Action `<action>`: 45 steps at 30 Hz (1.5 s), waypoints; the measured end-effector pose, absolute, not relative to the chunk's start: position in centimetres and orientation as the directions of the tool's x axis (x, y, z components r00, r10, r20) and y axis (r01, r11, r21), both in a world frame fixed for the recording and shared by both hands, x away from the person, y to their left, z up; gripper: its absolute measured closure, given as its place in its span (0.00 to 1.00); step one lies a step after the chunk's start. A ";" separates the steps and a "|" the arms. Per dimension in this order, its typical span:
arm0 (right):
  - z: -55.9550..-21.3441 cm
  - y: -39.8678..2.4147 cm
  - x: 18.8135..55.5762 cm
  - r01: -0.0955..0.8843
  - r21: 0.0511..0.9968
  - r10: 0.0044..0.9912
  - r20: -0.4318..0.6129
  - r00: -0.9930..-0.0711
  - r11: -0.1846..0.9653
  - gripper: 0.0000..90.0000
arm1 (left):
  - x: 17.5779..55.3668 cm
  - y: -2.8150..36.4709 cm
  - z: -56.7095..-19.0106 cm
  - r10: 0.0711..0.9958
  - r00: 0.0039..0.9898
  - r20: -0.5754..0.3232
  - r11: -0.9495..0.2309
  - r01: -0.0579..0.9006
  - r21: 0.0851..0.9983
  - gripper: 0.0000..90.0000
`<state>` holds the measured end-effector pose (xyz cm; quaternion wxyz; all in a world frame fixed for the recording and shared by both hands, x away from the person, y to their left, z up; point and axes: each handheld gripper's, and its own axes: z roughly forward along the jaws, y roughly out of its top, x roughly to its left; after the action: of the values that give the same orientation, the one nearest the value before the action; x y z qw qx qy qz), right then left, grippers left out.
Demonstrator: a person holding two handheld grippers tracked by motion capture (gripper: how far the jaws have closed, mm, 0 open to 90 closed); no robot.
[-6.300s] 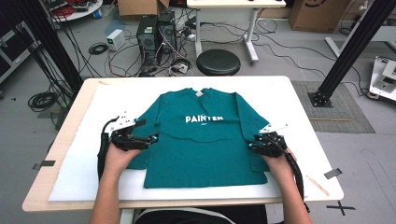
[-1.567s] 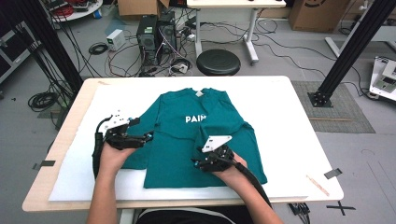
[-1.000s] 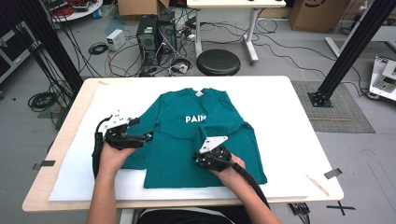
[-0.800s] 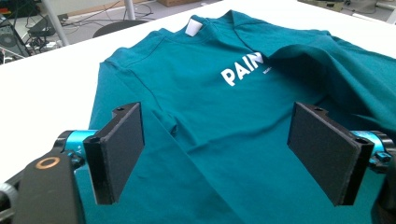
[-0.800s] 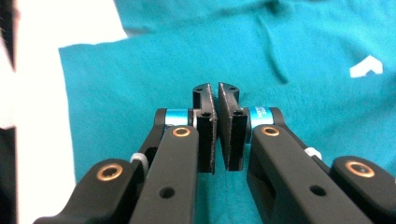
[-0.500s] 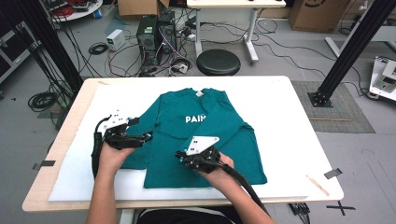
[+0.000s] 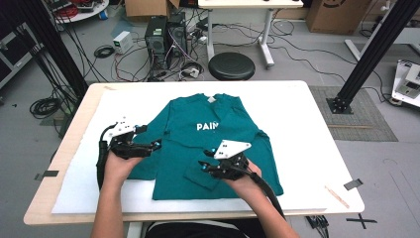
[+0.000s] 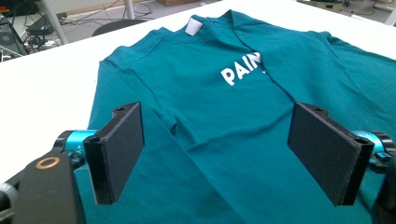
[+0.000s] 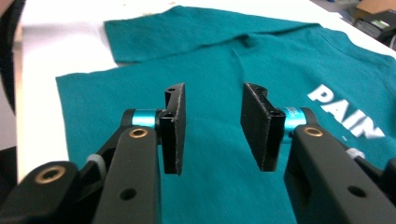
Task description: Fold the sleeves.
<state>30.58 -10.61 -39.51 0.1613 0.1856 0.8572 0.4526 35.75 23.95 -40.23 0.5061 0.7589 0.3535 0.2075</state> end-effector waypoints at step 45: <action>-42.7 -14.3 29.4 0.253 0.747 0.424 -0.043 -0.905 0.615 1.00 | 35.7 23.6 -39.8 0.744 0.667 -0.024 -0.251 0.314 0.916 0.21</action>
<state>29.41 -14.29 -42.73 0.1079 0.1896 0.8922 0.3955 35.67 23.64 -39.81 0.5036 0.7616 0.3473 0.2137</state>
